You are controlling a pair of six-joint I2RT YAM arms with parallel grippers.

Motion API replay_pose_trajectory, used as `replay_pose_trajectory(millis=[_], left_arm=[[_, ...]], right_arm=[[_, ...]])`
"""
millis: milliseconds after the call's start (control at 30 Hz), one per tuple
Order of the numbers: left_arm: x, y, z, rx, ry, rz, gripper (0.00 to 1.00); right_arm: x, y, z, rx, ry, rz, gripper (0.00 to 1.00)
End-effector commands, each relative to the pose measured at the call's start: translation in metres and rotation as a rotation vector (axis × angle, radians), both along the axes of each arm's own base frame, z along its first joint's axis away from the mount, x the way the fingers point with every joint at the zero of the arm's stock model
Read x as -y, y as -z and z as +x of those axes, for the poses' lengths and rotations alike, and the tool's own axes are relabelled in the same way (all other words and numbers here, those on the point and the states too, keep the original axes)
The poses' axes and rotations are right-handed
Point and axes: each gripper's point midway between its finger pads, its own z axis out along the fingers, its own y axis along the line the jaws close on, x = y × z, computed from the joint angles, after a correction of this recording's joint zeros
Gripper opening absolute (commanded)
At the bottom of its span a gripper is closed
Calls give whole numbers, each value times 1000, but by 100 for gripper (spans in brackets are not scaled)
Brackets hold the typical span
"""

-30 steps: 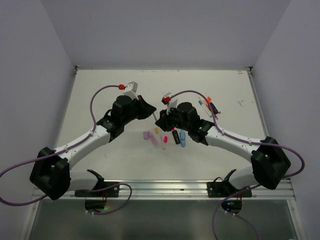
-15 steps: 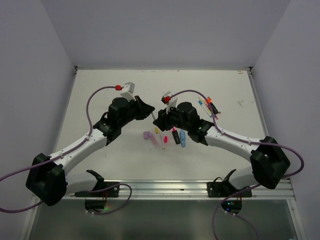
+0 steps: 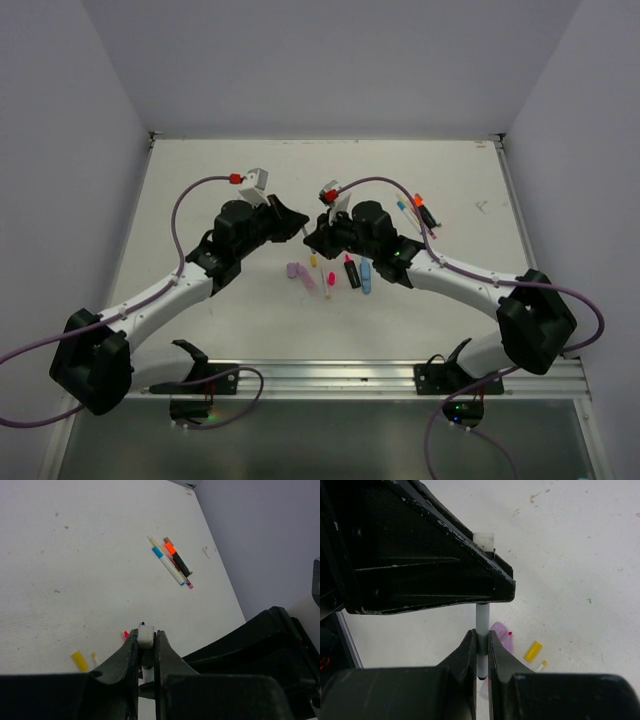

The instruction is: Open the pen caps

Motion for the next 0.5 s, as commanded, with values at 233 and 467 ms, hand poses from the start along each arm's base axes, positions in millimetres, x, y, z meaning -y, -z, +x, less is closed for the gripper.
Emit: replay_pose_trajectory(millis=[233,467], left_arm=[[-4,-72,-15,316,162,-122,0],[-9,-103,-29,463,267,-204,0]], right_arm=[[-5,-24,-43,-42,-277,107,0],[-6,-6,-74,-127,-429,100,0]])
